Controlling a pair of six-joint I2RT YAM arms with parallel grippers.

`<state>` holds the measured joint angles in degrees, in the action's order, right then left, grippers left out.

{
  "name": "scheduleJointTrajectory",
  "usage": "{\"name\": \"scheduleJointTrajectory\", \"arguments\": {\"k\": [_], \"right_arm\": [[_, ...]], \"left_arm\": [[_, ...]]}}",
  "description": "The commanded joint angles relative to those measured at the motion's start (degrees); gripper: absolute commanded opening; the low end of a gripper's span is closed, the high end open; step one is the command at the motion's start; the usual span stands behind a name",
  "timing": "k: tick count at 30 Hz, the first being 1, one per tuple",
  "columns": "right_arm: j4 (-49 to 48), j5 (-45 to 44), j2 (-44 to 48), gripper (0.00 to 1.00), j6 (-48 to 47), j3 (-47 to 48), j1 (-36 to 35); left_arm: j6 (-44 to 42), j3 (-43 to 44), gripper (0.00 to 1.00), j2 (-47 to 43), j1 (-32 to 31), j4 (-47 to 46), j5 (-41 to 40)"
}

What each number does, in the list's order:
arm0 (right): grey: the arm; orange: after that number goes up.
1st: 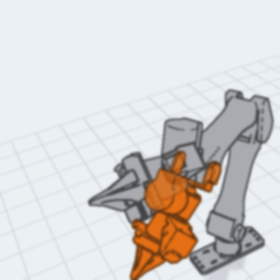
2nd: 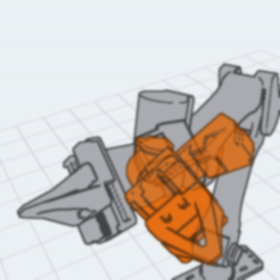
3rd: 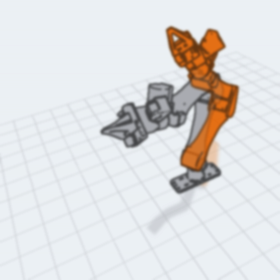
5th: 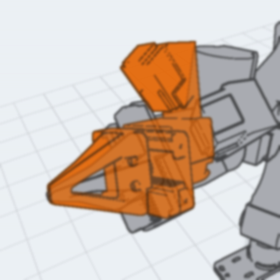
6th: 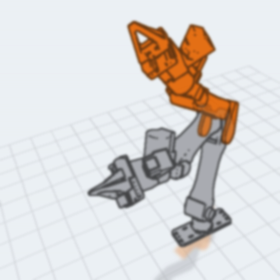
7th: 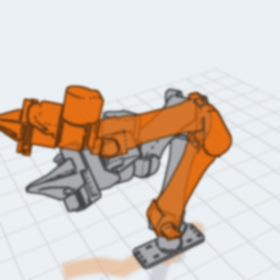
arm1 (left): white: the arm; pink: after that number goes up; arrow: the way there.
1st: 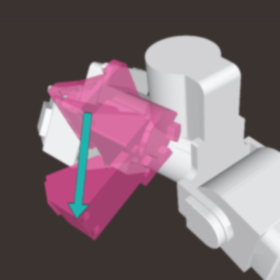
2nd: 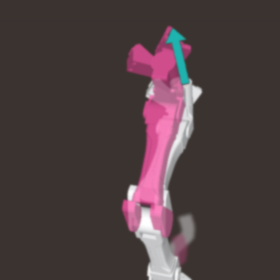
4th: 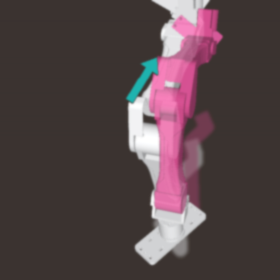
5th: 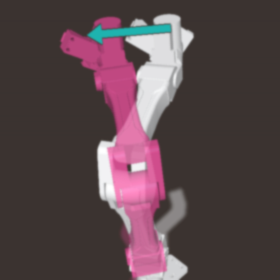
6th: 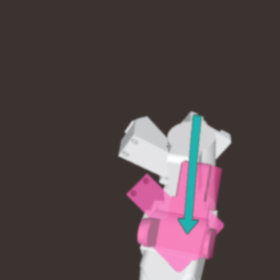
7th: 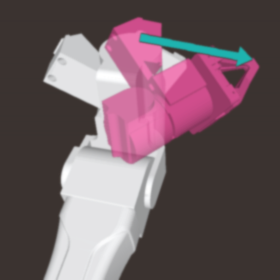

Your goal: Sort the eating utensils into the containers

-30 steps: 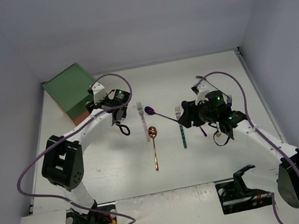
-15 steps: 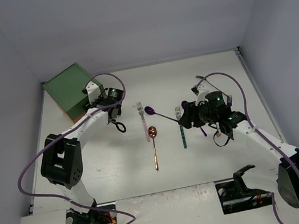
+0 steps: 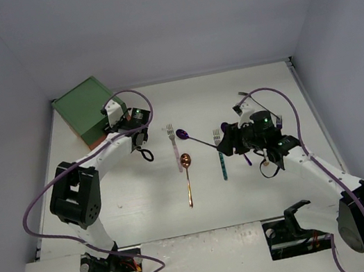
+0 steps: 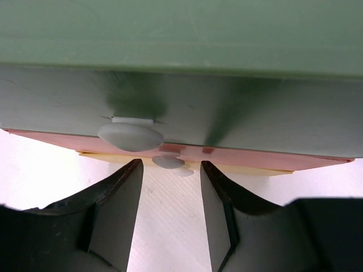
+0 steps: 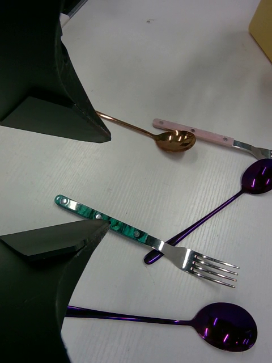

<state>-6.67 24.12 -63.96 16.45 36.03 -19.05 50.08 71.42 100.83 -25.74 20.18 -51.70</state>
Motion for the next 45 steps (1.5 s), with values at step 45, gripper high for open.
{"name": "scheduleJointTrajectory", "arguments": {"k": [45], "right_arm": [[-5.4,2.0,-0.5,0.54,0.3,-0.9,0.4]], "left_arm": [[1.2,-1.5,0.13,-5.6,1.5,-4.4,0.0]]}}
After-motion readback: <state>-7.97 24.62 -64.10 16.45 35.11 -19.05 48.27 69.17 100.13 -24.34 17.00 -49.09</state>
